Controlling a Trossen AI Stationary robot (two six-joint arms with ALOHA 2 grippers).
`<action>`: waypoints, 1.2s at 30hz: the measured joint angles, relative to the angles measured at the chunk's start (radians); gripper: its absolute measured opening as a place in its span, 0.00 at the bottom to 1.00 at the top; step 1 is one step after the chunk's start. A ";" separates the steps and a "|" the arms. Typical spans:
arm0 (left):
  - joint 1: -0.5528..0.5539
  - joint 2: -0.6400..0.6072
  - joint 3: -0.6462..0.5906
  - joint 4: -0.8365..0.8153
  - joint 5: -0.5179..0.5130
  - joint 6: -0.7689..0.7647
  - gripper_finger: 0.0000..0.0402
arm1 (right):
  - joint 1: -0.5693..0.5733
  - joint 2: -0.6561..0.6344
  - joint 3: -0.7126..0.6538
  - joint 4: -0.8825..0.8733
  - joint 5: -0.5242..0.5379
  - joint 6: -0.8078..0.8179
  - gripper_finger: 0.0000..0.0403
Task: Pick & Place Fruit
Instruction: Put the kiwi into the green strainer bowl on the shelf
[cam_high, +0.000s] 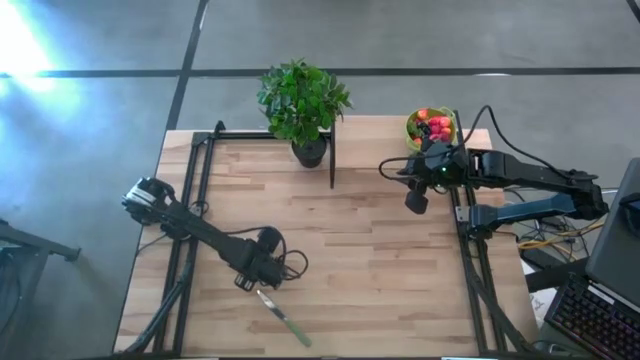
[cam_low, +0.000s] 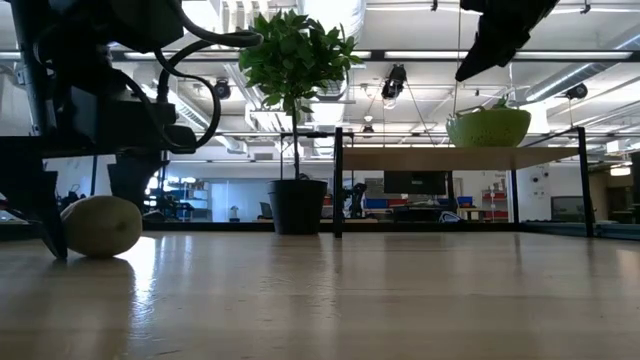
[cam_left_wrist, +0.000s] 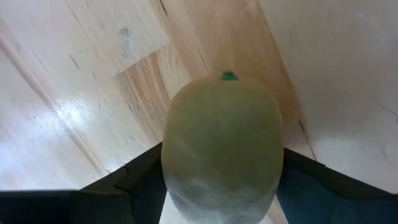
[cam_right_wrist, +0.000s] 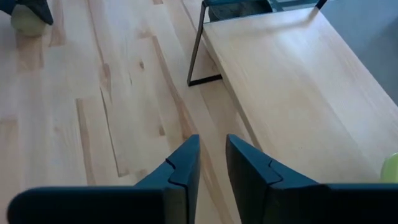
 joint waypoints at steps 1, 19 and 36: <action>0.000 0.000 0.000 0.000 0.001 -0.003 0.64 | 0.000 0.000 0.000 0.000 0.000 0.000 0.17; 0.013 0.001 0.040 0.171 0.049 -0.155 0.57 | 0.119 0.000 -0.020 0.086 -0.060 -0.003 0.10; 0.124 0.000 0.166 0.704 0.060 -0.056 0.57 | 0.598 0.033 -0.211 0.435 -0.032 -0.083 0.02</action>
